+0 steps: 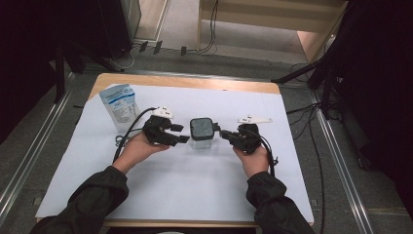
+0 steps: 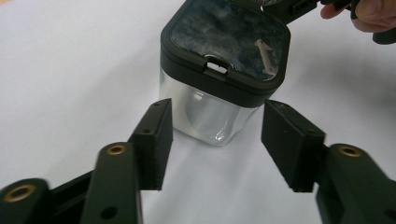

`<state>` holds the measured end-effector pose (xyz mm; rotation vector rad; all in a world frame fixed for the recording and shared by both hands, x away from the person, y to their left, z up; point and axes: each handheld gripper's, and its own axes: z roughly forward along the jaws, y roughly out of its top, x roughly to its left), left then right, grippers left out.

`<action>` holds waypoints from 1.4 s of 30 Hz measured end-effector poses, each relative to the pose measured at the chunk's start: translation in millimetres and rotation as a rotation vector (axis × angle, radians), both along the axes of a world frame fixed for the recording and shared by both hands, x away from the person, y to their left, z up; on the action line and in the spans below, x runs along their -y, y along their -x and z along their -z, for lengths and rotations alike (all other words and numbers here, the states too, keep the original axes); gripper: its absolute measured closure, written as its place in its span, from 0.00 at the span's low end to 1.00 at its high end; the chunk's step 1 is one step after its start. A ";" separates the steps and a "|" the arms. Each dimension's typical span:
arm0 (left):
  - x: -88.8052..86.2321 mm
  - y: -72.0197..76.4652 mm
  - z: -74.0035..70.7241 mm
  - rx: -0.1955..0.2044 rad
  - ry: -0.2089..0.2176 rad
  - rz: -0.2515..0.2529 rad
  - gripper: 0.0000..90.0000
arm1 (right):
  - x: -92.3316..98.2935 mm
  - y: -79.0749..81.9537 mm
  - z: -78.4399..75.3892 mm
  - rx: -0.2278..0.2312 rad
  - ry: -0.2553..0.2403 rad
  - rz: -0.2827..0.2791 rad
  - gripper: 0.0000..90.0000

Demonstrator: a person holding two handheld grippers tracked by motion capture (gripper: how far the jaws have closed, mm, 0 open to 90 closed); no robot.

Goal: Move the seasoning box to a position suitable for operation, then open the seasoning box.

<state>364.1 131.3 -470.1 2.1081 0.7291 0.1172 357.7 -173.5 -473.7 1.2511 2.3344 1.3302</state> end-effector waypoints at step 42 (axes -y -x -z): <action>25.1 -36.7 18.7 -0.033 -0.004 0.146 0.08 | -1.3 -29.8 16.6 -0.052 -0.003 0.020 1.00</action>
